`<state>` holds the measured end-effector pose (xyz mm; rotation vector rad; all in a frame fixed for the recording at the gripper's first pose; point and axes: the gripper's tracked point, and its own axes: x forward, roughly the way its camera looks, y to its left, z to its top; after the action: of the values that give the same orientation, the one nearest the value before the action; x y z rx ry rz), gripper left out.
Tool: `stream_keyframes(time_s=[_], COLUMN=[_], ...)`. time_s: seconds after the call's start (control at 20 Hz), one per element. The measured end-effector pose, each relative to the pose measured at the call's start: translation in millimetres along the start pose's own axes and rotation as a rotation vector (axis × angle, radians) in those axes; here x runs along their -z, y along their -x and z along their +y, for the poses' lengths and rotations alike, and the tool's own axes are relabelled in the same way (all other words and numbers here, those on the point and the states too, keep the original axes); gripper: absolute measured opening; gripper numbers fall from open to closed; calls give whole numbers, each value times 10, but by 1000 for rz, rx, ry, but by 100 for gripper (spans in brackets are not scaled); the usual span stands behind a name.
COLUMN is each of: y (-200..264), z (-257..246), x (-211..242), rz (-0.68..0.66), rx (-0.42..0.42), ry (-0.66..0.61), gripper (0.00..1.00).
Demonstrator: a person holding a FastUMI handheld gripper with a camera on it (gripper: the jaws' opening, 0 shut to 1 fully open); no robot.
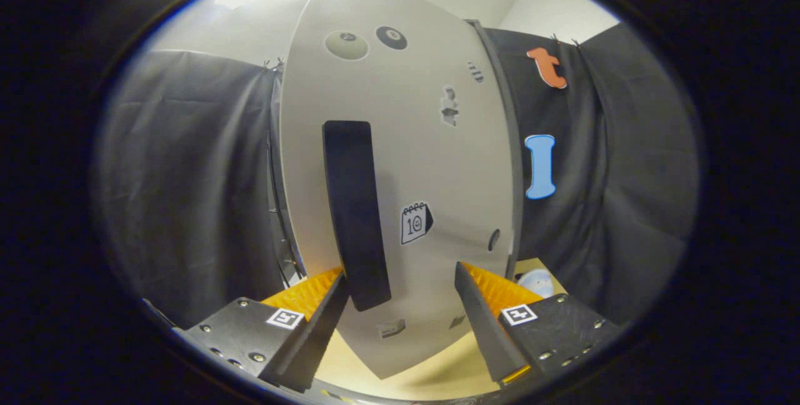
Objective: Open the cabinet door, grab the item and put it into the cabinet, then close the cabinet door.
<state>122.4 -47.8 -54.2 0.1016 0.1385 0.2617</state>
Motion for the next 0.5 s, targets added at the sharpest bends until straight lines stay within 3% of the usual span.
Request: stream_keyframes(time_s=[0.5], y=[-1144], z=[660], x=[-41], rz=[-39], rx=[51], ry=[42], gripper=[99])
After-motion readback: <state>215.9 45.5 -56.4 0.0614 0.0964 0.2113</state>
